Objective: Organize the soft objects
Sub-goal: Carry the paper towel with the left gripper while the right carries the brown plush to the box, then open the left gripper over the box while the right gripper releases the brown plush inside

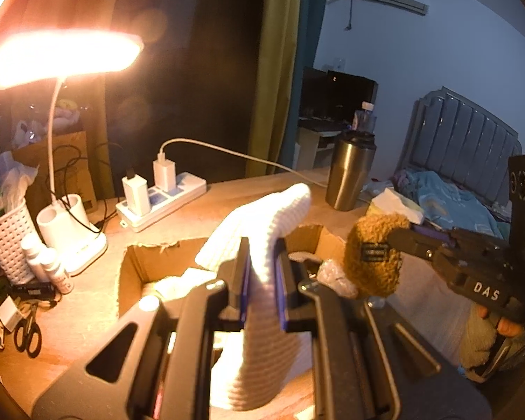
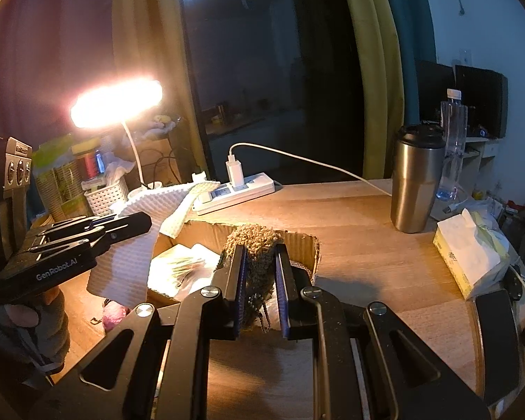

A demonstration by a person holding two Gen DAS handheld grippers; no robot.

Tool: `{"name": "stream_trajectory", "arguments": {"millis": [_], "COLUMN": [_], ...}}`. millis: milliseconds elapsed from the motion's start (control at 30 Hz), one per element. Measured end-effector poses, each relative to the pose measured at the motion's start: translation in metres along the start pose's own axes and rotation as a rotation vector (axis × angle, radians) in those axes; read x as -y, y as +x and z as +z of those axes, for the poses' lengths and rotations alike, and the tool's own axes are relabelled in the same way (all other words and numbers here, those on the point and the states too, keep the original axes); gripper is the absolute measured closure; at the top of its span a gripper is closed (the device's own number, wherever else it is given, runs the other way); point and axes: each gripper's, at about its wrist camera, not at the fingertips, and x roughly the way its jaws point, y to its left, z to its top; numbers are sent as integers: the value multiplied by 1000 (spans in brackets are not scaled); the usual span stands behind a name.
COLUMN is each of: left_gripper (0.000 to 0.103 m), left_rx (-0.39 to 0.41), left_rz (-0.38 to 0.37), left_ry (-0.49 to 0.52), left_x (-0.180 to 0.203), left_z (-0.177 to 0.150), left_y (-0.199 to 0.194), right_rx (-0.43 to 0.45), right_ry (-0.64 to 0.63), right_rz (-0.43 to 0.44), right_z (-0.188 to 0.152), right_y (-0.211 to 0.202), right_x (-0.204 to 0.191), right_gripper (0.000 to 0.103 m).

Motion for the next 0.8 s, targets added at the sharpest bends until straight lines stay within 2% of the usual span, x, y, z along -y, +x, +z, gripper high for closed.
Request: {"name": "stream_trajectory", "arguments": {"millis": [367, 800], "left_gripper": [91, 91], "left_rx": [-20, -112], "left_rz": [-33, -60], "left_ry": [-19, -48], "left_x": [-1, -5], "left_z": [-2, -15], "left_y": [40, 86], "right_rx": [-9, -18], "right_ry": [28, 53], "right_rz": [11, 35], "right_z": [1, 0], "right_y": [18, 38], "right_x": [17, 27], "right_gripper": [87, 87]}}
